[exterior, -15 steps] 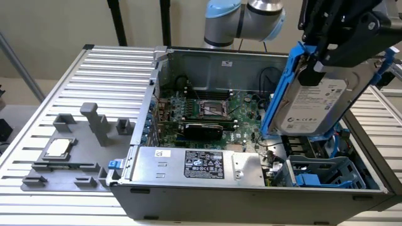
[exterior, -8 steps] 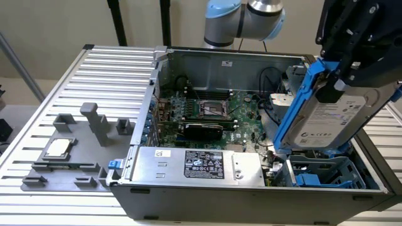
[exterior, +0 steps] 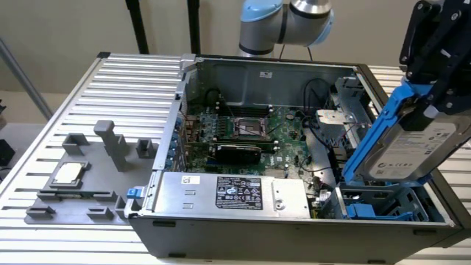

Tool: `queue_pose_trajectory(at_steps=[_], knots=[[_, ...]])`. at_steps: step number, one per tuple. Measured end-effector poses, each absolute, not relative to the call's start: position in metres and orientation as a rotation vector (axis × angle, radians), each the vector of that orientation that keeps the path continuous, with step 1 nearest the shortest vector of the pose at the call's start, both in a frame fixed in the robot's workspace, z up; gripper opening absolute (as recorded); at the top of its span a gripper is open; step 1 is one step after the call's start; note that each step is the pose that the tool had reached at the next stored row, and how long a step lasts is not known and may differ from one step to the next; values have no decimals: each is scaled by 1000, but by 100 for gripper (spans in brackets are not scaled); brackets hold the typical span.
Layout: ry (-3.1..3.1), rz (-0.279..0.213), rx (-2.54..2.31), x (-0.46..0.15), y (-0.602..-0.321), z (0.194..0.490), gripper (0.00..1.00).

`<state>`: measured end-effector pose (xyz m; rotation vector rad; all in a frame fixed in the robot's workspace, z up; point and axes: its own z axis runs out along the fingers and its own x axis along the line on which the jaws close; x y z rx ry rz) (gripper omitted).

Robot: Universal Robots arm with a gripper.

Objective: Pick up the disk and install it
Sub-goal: 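Insert the disk into the insertion slot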

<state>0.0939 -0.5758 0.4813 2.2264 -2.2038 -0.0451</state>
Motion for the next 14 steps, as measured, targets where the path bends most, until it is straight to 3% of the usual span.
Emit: queue_pose_trajectory(at_steps=[14], knots=[[-2203, -47, 2225, 107, -576, 477, 0]])
